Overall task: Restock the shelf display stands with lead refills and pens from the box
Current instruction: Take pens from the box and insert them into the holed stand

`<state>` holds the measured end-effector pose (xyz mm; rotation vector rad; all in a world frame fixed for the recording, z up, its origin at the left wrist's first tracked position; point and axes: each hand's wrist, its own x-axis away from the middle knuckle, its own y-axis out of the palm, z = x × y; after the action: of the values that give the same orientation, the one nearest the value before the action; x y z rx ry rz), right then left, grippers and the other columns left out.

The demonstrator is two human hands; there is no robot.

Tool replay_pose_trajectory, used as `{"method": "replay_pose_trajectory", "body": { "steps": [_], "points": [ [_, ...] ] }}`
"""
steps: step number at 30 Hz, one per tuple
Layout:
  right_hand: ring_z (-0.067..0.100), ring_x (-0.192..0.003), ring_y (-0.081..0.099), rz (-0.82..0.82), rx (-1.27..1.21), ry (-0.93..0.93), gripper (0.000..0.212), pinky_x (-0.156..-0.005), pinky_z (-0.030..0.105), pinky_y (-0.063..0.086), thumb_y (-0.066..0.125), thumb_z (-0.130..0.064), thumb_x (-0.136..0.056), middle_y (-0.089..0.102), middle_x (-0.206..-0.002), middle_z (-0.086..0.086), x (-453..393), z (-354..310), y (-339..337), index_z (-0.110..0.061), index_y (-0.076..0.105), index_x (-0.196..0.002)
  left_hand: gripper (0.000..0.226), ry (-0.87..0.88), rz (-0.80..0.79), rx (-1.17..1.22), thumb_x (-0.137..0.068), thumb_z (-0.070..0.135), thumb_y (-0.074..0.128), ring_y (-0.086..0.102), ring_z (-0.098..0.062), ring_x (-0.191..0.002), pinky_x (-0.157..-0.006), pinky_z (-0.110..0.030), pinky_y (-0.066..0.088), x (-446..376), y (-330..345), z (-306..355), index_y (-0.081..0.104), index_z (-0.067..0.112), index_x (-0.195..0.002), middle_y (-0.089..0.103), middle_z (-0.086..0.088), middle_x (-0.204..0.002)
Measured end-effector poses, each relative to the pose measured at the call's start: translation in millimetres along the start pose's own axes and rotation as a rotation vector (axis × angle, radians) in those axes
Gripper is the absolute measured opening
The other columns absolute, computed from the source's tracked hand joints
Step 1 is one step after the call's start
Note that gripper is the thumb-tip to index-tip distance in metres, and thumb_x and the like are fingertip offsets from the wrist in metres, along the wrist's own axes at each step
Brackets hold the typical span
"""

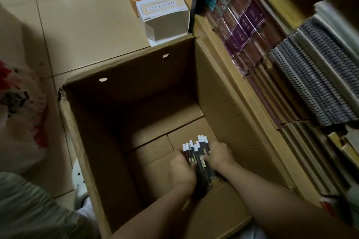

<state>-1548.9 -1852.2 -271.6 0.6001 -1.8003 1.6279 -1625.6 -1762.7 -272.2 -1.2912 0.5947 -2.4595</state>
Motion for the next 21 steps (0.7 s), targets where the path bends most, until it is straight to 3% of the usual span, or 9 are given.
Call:
{"method": "replay_pose_trajectory", "body": {
  "steps": [5,10,14,17,21],
  "points": [
    [0.030,-0.113,0.061,0.001,-0.044,0.026,0.038,-0.087,0.031,0.050,0.075,-0.029,-0.084,0.065,-0.121,0.012,-5,1,-2,-0.011,0.066,-0.116,0.022,0.001,0.050,-0.003,-0.089,0.016,0.066,0.061,-0.014,-0.102,-0.081,-0.024,0.046,-9,6,1,0.058,0.019,-0.109,0.062,0.003,-0.109],
    [0.029,-0.113,0.061,0.027,-0.057,0.008,0.030,-0.088,0.031,0.050,0.068,-0.024,-0.088,0.064,-0.122,0.012,-1,0,-6,-0.013,0.065,-0.116,0.027,0.027,0.060,0.005,-0.090,0.015,0.064,0.061,-0.017,-0.105,-0.090,-0.028,0.047,-8,6,3,0.061,0.017,-0.117,0.065,-0.001,-0.113],
    [0.030,-0.110,0.061,0.076,-0.071,-0.083,0.028,-0.088,0.034,0.051,0.066,-0.025,-0.090,0.064,-0.119,0.011,16,-5,-22,-0.014,0.062,-0.116,0.026,0.021,-0.066,0.108,-0.095,0.015,0.057,0.062,-0.020,-0.104,-0.095,-0.039,0.051,-9,-6,2,0.057,0.019,-0.121,0.066,-0.002,-0.111],
    [0.025,-0.100,0.064,0.110,-0.165,-0.155,0.026,-0.083,0.034,0.053,0.071,-0.027,-0.087,0.067,-0.107,0.007,39,-12,-48,-0.013,0.066,-0.109,0.027,0.080,-0.206,0.198,-0.098,0.015,0.051,0.064,-0.018,-0.098,-0.089,-0.040,0.054,-13,-29,10,0.052,0.017,-0.125,0.065,-0.002,-0.108],
    [0.011,-0.078,0.061,0.094,-0.304,-0.332,0.012,-0.072,0.028,0.051,0.074,-0.024,-0.085,0.060,-0.076,-0.007,86,-19,-105,-0.021,0.063,-0.083,0.012,0.208,-0.423,0.276,-0.101,0.020,0.045,0.064,-0.013,-0.076,-0.068,-0.035,0.057,-4,-76,53,0.053,0.025,-0.109,0.063,-0.002,-0.089]
  ]
}}
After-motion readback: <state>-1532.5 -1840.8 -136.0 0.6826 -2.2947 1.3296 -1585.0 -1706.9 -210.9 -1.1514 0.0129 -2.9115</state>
